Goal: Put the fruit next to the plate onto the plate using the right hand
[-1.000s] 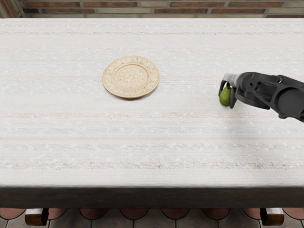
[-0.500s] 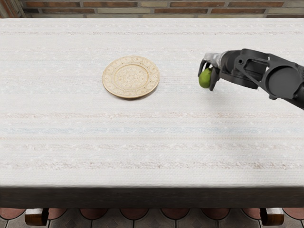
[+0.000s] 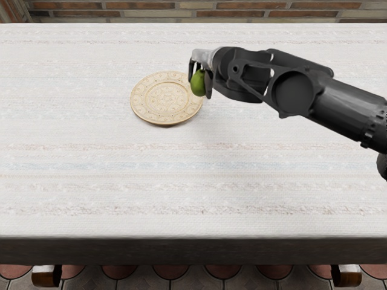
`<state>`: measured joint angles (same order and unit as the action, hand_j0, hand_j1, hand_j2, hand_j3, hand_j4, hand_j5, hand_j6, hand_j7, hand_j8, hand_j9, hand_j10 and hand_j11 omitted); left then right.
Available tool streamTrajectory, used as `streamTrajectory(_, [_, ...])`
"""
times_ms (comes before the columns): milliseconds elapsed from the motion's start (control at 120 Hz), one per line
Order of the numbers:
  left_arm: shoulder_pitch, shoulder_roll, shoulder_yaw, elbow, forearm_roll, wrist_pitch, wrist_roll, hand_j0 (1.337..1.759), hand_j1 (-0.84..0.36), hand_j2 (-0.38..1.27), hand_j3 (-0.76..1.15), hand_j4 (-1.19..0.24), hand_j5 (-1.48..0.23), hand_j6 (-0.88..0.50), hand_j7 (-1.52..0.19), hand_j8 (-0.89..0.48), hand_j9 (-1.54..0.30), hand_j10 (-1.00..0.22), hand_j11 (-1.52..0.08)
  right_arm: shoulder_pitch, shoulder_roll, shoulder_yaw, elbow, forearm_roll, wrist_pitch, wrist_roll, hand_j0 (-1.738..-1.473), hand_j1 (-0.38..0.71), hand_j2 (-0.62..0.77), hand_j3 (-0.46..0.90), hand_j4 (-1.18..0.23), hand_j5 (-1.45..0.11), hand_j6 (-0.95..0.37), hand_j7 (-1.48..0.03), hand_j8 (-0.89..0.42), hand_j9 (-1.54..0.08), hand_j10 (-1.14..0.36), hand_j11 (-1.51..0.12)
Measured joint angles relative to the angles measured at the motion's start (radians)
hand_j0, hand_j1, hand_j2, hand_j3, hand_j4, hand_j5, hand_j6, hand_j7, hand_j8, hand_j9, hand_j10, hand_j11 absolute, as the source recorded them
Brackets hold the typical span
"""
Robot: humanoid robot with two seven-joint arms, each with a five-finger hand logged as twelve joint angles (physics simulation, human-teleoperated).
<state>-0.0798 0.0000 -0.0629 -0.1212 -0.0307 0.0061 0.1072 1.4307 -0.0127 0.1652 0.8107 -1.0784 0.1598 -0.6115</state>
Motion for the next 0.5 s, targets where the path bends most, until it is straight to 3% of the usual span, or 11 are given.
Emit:
streamTrajectory(292, [0.0, 0.0, 0.0, 0.0, 0.0, 0.0, 0.0, 1.658, 0.33, 0.0, 0.0, -0.02, -0.02, -0.02, -0.02, -0.02, -0.02, -0.02, -0.02, -0.029, 0.012, -0.069, -0.079, 0.001, -0.154, 0.011, -1.651, 0.27, 0.22, 0.0, -0.59, -1.06, -0.39, -1.01, -0.45, -1.01, -0.78, -1.01])
streamTrajectory(408, [0.0, 0.0, 0.0, 0.0, 0.0, 0.0, 0.0, 1.658, 0.33, 0.0, 0.0, -0.02, -0.02, -0.02, -0.02, -0.02, -0.02, -0.02, -0.02, -0.023, 0.012, -0.15, -0.077, -0.004, -0.165, 0.108, -1.651, 0.26, 0.2, 0.0, -0.61, -1.05, -0.4, -1.01, -0.46, -1.0, -0.78, -1.0])
streamTrajectory(500, [0.0, 0.0, 0.0, 0.0, 0.0, 0.0, 0.0, 1.658, 0.33, 0.0, 0.0, -0.02, -0.02, -0.02, -0.02, -0.02, -0.02, -0.02, -0.02, -0.018, 0.013, -0.187, -0.074, -0.005, -0.17, 0.228, -1.651, 0.25, 0.21, 0.0, -0.61, -1.05, -0.41, -1.01, -0.47, -1.0, -0.78, -0.99])
